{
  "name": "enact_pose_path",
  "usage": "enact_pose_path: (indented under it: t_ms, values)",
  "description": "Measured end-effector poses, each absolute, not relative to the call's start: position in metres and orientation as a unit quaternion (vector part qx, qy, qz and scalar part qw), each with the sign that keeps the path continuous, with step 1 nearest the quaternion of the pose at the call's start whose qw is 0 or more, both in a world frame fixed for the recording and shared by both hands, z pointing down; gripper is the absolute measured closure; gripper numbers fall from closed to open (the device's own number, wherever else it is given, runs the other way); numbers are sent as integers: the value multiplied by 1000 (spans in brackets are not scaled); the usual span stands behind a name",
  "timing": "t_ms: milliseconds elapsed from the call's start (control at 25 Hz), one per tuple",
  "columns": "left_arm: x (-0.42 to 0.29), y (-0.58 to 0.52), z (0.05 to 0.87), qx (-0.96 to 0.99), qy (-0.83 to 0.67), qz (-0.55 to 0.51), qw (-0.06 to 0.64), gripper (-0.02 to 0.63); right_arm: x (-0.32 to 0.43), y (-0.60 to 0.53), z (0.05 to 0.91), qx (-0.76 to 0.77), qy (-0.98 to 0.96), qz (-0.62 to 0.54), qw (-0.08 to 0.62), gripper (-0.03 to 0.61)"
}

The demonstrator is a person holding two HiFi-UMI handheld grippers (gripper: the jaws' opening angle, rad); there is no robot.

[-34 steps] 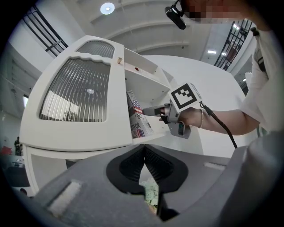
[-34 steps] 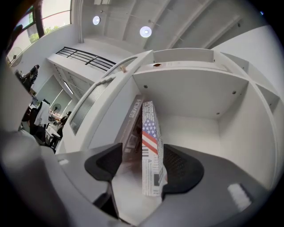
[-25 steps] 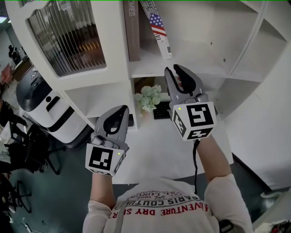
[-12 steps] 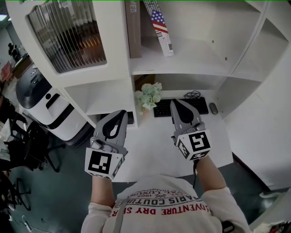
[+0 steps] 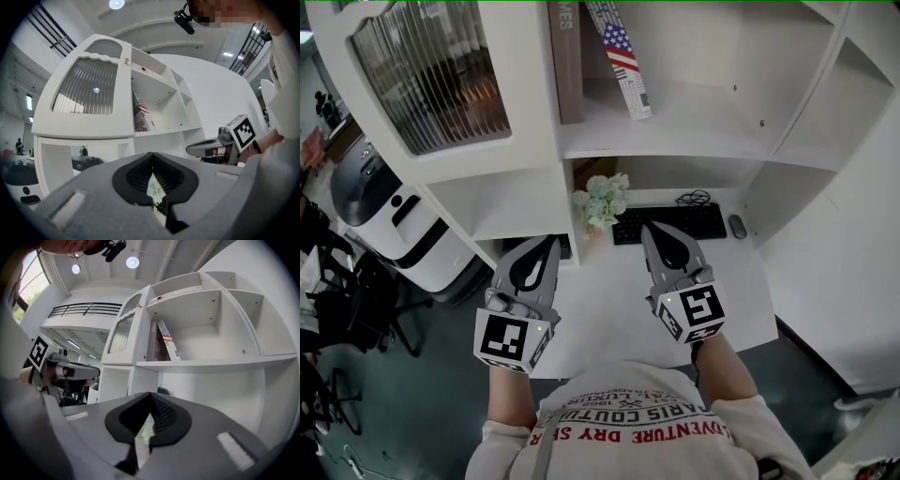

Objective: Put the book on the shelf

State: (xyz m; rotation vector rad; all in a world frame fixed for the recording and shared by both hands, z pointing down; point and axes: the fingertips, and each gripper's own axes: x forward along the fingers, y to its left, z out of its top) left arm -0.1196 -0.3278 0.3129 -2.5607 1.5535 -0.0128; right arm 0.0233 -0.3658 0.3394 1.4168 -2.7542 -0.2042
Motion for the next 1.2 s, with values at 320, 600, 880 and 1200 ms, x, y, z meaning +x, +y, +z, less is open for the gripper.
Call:
enact_pose_path:
  t_ms: [320,600,880,1200]
  values:
    - [-116,-327,319,-852,519,-12,69,611,24,-362,337,448,-889,-82,33,578]
    - [-117,-328,325,-850,523,-17,63,611,29,-365,340,454,-887,-73,28,578]
    - [-113,-329,328,-851,521,-20,60,611,33,-366,339,459,-885,-77,24,578]
    - [-112,-331,330,-850,523,-18,58,611,28,-366,339,452,-889,-77,17,578]
